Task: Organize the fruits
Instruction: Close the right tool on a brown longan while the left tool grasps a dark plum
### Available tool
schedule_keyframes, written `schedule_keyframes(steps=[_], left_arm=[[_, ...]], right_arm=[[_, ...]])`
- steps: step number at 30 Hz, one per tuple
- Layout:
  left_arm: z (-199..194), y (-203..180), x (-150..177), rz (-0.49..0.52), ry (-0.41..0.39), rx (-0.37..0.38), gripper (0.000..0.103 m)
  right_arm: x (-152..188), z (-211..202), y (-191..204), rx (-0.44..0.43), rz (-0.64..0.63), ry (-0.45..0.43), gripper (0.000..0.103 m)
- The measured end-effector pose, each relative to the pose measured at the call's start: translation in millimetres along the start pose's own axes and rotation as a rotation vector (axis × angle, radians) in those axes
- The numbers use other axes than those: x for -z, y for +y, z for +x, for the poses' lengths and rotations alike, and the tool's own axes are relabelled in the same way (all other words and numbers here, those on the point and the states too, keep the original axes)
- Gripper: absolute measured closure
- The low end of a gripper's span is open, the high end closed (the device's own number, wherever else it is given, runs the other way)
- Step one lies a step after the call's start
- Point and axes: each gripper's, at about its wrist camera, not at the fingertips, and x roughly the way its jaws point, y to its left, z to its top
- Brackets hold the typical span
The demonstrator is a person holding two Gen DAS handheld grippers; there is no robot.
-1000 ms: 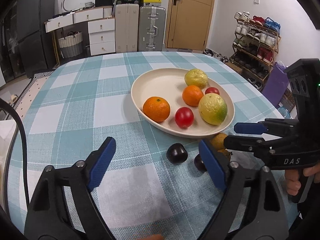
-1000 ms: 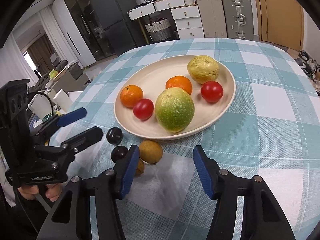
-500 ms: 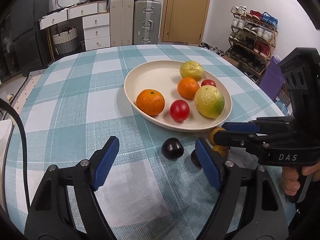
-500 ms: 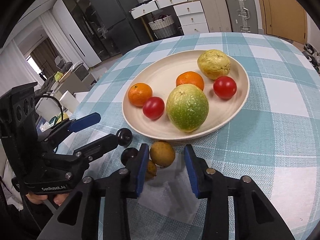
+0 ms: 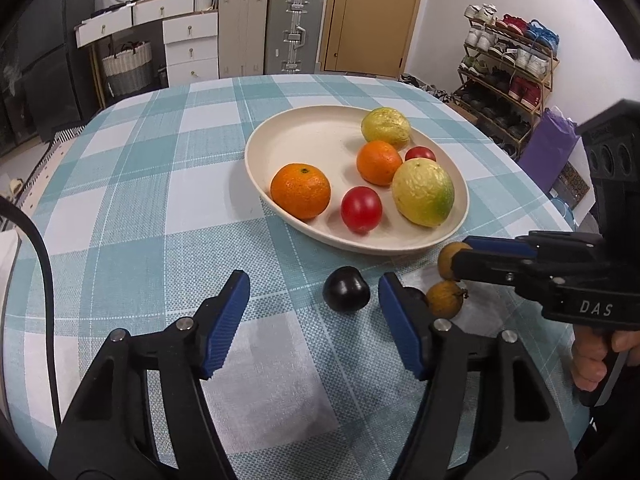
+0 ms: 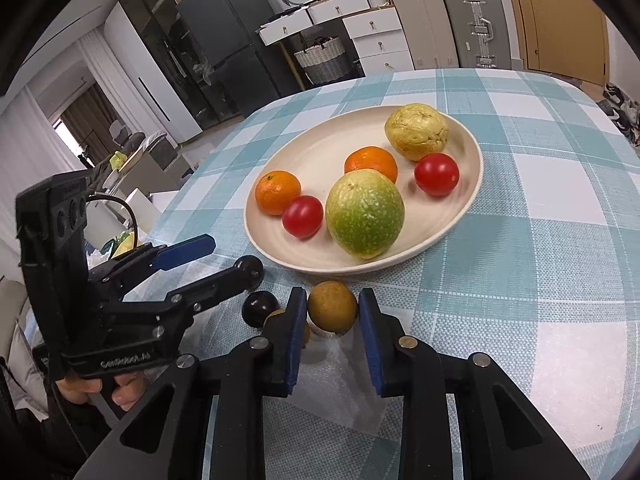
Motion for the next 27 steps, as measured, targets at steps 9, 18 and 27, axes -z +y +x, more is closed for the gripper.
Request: schedule_keyframes(steps=[9, 18, 27], left_arm=[[5.7, -1.6, -3.4, -0.005, 0.007, 0.015, 0.05], [8.1, -9.5, -0.7, 0.018, 0.03, 0.091, 0.075], [4.9, -12.2, 0.2, 0.029, 0.024, 0.096, 0.081]], right_arm=[[3.0, -9.2, -9.0, 0.007, 0.019, -0.012, 0.076], [3.4, -16.4, -12.5, 0.02, 0.025, -0.026, 0.076], [2.1, -17.7, -12.1, 0.023, 0.02, -0.032, 0.076]])
